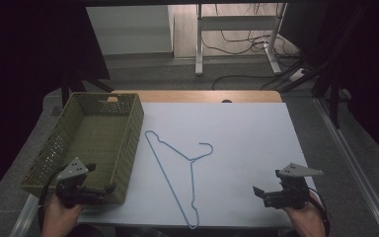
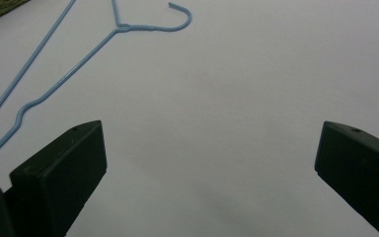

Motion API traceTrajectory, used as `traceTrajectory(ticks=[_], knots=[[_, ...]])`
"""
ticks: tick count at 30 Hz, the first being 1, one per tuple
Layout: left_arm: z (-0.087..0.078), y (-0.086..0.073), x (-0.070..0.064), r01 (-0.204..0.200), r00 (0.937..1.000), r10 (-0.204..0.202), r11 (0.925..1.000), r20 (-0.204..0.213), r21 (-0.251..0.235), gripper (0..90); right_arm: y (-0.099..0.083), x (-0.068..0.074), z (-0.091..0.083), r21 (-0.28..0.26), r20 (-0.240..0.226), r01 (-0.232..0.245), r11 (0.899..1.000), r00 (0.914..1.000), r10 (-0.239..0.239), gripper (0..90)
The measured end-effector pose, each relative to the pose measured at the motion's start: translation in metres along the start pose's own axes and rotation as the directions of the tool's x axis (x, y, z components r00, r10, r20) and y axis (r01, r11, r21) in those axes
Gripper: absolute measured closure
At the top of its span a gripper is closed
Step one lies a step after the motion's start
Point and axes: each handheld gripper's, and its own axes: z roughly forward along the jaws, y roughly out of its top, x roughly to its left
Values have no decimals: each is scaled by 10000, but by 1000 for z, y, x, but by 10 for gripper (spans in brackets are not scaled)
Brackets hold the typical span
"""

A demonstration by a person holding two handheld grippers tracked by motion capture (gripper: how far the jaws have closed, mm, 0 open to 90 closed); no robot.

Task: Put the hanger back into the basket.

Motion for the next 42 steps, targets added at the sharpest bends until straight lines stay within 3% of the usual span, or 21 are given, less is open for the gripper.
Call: traceTrajectory(ticks=[12,16,17,26,34,36,42], knots=[[-2,9,-6,-51,9999,46,9994,-157,-329,0,6,4,-1,18,-107,56,10000,9999,-56,0],[0,17,-11,-37,10000,38,9991,8,-421,0,9,5,-1,-97,-363,26,9999,9993,-29,0],[3,22,-14,-87,10000,89,9989,40,-463,0,11,6,0,-269,-619,-64,9996,9981,48,0],[16,41,-32,-541,9973,561,9976,463,-442,0,23,11,5,-249,-505,217,9995,9985,-229,0],[30,55,-47,-790,9910,829,9960,1047,-411,0,27,11,9,-111,-437,186,9998,9989,-191,0],[37,62,-53,-951,9859,1004,9944,1341,-453,0,30,11,12,-63,-431,165,9998,9989,-167,0],[48,68,-61,-1253,9778,1294,9915,1646,-354,0,36,16,17,15,-494,395,9992,9980,-394,0]])
